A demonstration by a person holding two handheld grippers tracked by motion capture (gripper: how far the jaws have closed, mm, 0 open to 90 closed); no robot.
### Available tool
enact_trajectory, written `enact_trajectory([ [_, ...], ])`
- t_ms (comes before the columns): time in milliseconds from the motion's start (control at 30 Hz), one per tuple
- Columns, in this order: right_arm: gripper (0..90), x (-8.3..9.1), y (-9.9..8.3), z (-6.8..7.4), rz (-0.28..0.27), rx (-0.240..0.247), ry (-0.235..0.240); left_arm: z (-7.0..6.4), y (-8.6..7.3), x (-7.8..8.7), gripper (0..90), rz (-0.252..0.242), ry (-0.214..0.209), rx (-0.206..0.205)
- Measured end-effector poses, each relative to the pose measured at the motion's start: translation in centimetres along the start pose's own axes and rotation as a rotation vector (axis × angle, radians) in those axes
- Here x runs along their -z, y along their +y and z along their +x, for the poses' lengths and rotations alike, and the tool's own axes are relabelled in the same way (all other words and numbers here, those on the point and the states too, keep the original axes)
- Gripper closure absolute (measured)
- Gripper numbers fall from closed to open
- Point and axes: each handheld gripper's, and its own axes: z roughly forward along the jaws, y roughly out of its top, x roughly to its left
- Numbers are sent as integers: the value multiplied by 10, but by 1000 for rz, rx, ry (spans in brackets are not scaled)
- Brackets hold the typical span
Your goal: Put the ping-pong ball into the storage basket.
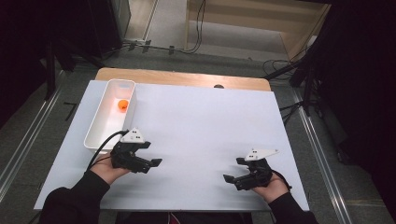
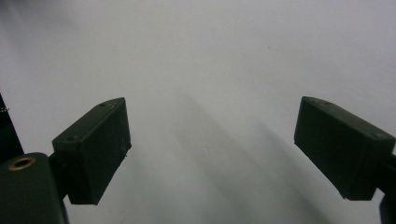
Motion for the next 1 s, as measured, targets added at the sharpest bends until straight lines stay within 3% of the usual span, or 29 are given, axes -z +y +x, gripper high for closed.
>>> enact_trajectory([
  [133,95,0,0,0,-4,5,-5,-1,-4,-1,221,-24,10,-1],
  [267,95,0,0,-1,-4,7,-4,-1,-9,-3,221,-26,-9,20],
  [1000,95,0,0,0,-3,1,-4,-5,-32,1,221,45,-18,9],
])
